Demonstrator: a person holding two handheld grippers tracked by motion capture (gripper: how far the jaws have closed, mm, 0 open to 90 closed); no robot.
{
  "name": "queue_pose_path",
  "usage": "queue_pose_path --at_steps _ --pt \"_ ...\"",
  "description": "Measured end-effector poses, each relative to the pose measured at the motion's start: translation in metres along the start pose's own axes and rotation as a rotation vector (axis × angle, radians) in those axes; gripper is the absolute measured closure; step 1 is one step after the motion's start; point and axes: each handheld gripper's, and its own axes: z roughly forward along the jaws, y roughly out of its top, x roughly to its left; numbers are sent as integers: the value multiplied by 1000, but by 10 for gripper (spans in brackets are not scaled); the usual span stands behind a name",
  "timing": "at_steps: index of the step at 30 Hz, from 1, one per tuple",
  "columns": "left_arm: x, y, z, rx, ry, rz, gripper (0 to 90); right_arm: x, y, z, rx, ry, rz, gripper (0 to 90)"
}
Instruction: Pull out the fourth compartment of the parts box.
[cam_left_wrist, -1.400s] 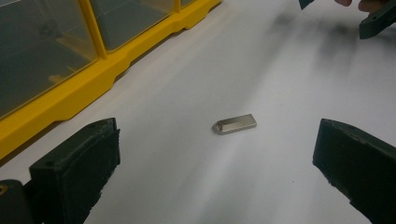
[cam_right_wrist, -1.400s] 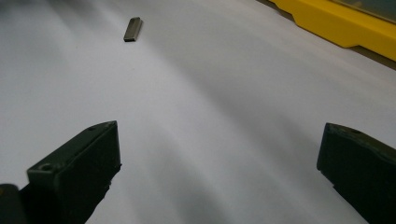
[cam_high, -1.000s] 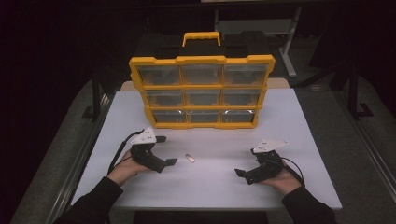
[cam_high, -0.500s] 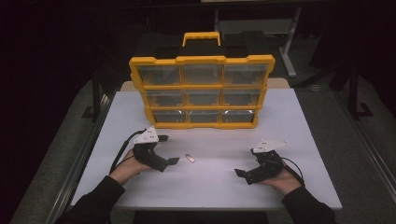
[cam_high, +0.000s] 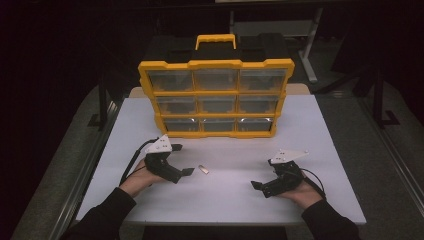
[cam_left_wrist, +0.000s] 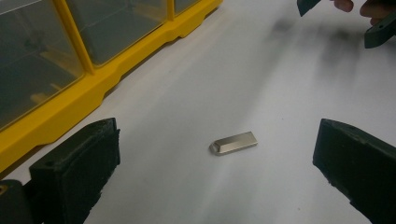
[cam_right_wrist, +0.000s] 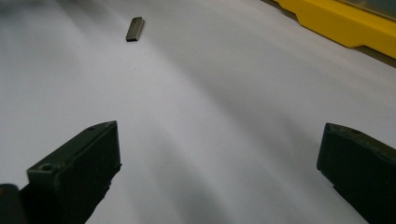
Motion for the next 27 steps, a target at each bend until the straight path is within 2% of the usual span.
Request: queue_pose_path --at_steps 27 --pt "1 10 15 -11 -6 11 3 0 0 0 5 2 -2 0"
